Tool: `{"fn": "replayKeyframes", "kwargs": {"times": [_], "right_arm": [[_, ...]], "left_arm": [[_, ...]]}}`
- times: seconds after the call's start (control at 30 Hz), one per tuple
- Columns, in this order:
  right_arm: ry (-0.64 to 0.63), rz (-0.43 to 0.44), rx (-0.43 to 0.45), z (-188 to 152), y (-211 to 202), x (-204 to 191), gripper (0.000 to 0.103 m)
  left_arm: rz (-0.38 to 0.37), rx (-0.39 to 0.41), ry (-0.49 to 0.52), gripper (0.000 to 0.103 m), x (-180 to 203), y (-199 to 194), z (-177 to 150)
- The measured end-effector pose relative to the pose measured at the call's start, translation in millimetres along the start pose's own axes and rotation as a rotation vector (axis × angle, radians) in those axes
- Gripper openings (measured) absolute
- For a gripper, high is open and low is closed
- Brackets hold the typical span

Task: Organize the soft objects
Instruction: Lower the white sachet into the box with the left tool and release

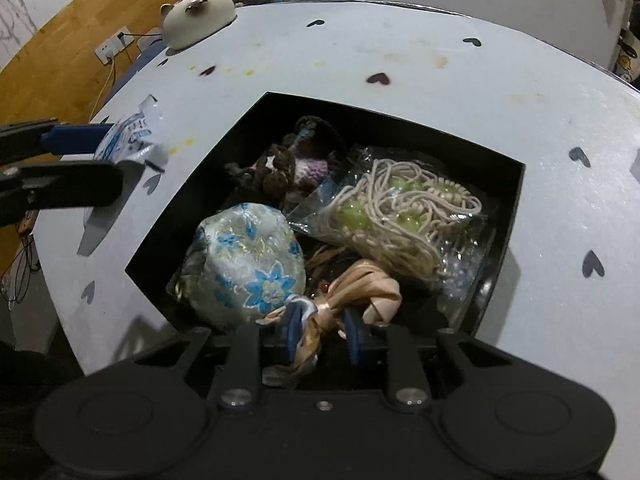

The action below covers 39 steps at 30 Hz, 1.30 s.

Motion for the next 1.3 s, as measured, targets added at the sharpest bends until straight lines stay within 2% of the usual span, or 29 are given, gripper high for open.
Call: {"fn": "replayKeyframes", "kwargs": {"times": [0.2, 0.27, 0.4, 0.47, 0.5, 0.53, 0.57, 0.63, 0.73, 0.83, 0.93, 1.07, 1.17, 1.3], "right_arm": [[0.005, 0.018, 0.022, 0, -6, 3, 0.025], [0.029, 0.037, 0.039, -3, -15, 5, 0.036], [0.092, 0.064, 0.092, -9, -36, 11, 0.043], [0.126, 0.071, 0.120, -12, -45, 15, 0.044], [0.143, 0.068, 0.135, -13, -48, 16, 0.044], [0.161, 0.065, 0.147, -15, -52, 18, 0.044], [0.179, 0.064, 0.157, -16, -54, 19, 0.044], [0.208, 0.060, 0.170, -18, -57, 20, 0.043], [0.229, 0.054, 0.184, -20, -60, 20, 0.042], [0.233, 0.050, 0.191, -21, -62, 19, 0.038], [0.224, 0.050, 0.198, -20, -64, 15, 0.034], [0.211, 0.068, 0.249, -11, -73, 4, 0.026], [0.171, 0.096, 0.263, 2, -73, -10, 0.023], [0.114, 0.102, 0.215, 15, -53, -27, 0.020]], "left_arm": [[-0.048, -0.070, 0.105, 0.072, 10, 17, 0], [-0.068, -0.103, 0.158, 0.072, 15, 24, 0], [-0.065, -0.168, 0.228, 0.072, 20, 41, -2], [-0.072, -0.186, 0.247, 0.075, 24, 47, -2], [-0.080, -0.192, 0.257, 0.079, 26, 49, -2], [-0.085, -0.197, 0.268, 0.089, 27, 51, -2], [-0.082, -0.205, 0.276, 0.092, 28, 54, -3], [-0.057, -0.209, 0.276, 0.092, 26, 56, -3], [-0.064, -0.199, 0.255, 0.092, 24, 54, -2], [-0.071, -0.181, 0.228, 0.089, 23, 49, -3], [-0.080, -0.168, 0.207, 0.075, 23, 43, -5], [-0.082, -0.151, 0.188, 0.063, 23, 38, -7], [-0.077, -0.143, 0.168, 0.060, 22, 34, -9], [-0.063, -0.128, 0.129, 0.059, 16, 27, -14]]}}
Point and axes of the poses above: each gripper's, at about its wrist camera, not at the fingertips, and y roughly the way its jaws point, x to its right, z to its top, the point moved 7 cm from there along y, roughly the way its jaws point, and after that the axes turned 12 degrees about -x, right-handed, at the moved point
